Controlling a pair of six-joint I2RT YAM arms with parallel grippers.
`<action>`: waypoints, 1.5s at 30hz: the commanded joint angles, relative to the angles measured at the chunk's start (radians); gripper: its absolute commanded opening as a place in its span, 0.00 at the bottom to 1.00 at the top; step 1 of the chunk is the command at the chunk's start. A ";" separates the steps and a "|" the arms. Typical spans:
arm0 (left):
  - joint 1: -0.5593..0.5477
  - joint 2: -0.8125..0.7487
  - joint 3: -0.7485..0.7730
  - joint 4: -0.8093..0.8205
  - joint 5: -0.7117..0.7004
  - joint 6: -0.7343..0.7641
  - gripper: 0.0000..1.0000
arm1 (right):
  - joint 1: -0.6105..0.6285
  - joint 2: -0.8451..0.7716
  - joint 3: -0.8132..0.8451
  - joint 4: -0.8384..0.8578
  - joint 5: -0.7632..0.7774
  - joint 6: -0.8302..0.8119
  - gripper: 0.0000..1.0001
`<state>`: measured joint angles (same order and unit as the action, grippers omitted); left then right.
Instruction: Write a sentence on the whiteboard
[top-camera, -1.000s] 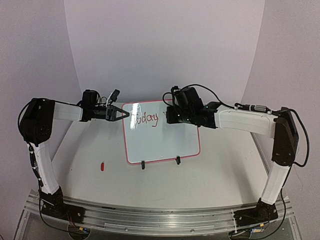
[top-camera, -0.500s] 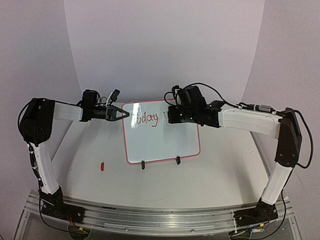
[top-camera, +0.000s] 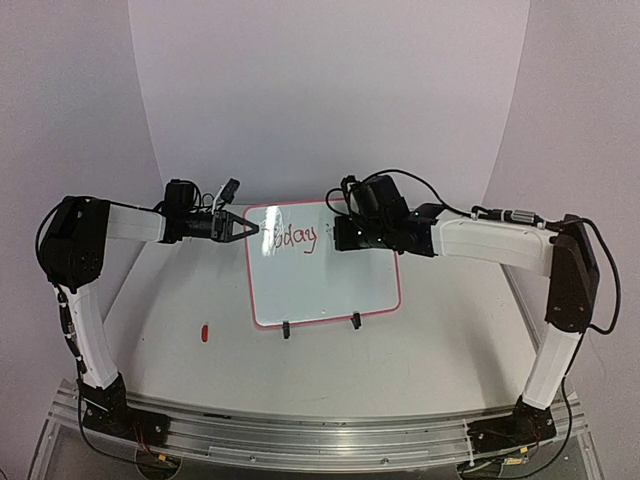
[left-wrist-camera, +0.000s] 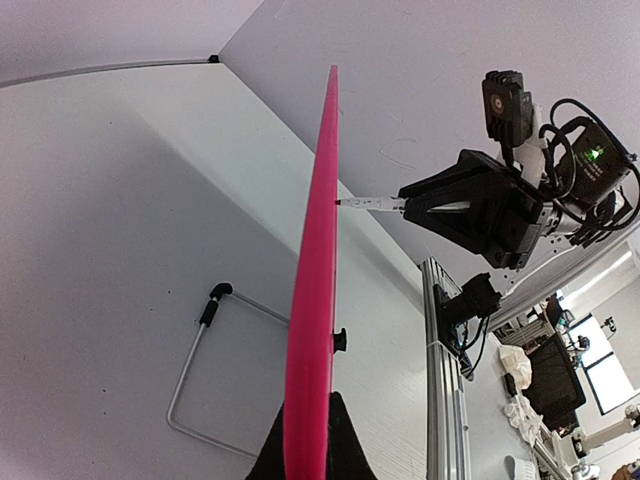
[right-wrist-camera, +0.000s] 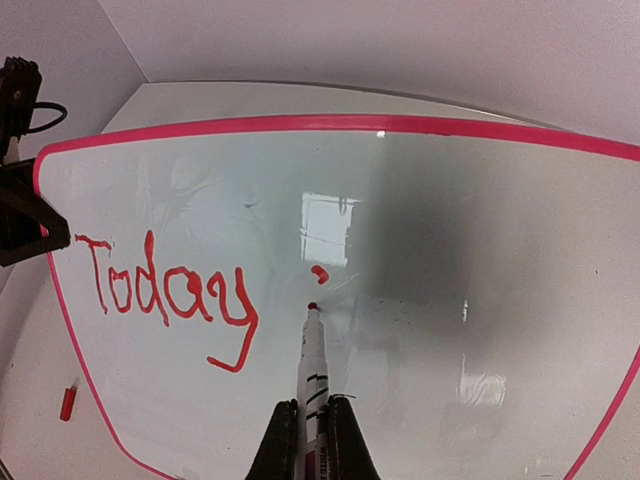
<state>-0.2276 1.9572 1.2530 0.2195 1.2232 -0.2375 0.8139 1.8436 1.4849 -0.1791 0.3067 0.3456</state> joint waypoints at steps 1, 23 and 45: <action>-0.012 0.017 0.000 0.000 -0.082 0.090 0.00 | -0.005 0.024 0.049 -0.001 0.011 0.012 0.00; -0.012 0.013 -0.005 -0.001 -0.083 0.095 0.00 | -0.005 0.023 0.052 -0.036 0.088 0.003 0.00; -0.014 0.014 -0.003 0.000 -0.086 0.093 0.00 | -0.005 0.012 0.019 -0.128 0.005 0.033 0.00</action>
<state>-0.2281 1.9572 1.2530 0.2176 1.2179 -0.2409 0.8150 1.8553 1.5036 -0.2419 0.3096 0.3658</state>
